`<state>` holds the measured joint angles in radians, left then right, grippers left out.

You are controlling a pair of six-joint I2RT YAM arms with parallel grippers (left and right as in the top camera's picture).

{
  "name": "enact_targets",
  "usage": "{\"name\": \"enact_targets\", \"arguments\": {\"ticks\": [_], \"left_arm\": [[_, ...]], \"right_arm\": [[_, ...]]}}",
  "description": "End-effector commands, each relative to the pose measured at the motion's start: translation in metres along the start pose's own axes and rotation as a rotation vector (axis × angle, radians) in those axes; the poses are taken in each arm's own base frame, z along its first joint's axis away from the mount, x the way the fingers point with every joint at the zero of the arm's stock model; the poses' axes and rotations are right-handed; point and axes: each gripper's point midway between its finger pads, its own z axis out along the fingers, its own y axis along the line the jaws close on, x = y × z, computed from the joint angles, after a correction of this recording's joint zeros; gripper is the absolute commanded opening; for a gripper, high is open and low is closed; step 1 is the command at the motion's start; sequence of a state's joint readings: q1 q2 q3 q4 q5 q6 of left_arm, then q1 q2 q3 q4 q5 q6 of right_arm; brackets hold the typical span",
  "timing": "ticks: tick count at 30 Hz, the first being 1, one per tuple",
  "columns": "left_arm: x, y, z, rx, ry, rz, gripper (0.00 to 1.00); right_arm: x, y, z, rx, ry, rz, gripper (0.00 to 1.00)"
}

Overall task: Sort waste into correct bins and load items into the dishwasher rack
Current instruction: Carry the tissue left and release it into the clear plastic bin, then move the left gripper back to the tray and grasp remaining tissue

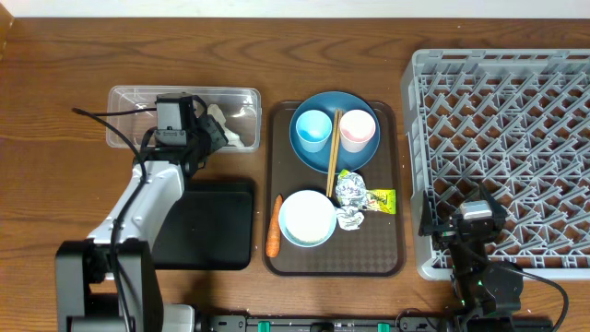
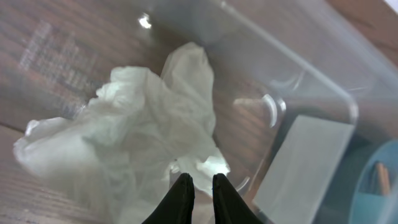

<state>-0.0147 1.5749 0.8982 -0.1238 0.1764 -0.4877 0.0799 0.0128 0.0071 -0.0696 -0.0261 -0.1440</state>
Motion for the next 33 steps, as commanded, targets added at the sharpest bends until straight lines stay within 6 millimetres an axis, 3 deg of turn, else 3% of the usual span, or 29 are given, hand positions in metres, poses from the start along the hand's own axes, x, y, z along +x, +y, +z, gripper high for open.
{"name": "enact_targets", "arguments": {"ticks": [1, 5, 10, 13, 15, 18, 21, 24, 27, 33], "left_arm": [[-0.030, -0.019, -0.027, 0.047, -0.098, 0.034, 0.16], [-0.041, -0.029, -0.053, 0.078, -0.154, 0.062, 0.16], [-0.060, -0.051, -0.104, 0.147, -0.263, 0.092, 0.17], [-0.057, -0.057, -0.137, 0.165, -0.282, 0.101, 0.17], [-0.047, -0.057, -0.153, 0.163, -0.264, 0.106, 0.17], [-0.014, -0.050, -0.169, 0.136, -0.179, 0.117, 0.17], [0.029, -0.034, -0.178, 0.078, -0.040, 0.165, 0.17], [0.051, -0.020, -0.181, 0.018, 0.036, 0.184, 0.17], [0.063, -0.011, -0.181, -0.030, 0.079, 0.204, 0.17], [0.066, -0.020, -0.184, -0.008, 0.087, 0.247, 0.17]], "right_arm": [[0.002, -0.003, 0.000, 0.013, 0.005, -0.010, 0.99], [0.002, -0.003, 0.000, 0.013, 0.005, -0.009, 0.99], [0.002, -0.003, 0.000, 0.013, 0.005, -0.010, 0.99], [0.002, -0.003, 0.000, 0.013, 0.005, -0.010, 0.99], [0.002, -0.003, 0.000, 0.013, 0.005, -0.010, 0.99], [0.002, -0.003, 0.000, 0.013, 0.005, -0.009, 0.99], [0.002, -0.003, 0.000, 0.013, 0.005, -0.010, 0.99], [0.002, -0.003, 0.000, 0.013, 0.005, -0.010, 0.99], [0.002, -0.003, 0.000, 0.013, 0.005, -0.010, 0.99], [0.002, -0.003, 0.000, 0.013, 0.005, -0.010, 0.99]]}}
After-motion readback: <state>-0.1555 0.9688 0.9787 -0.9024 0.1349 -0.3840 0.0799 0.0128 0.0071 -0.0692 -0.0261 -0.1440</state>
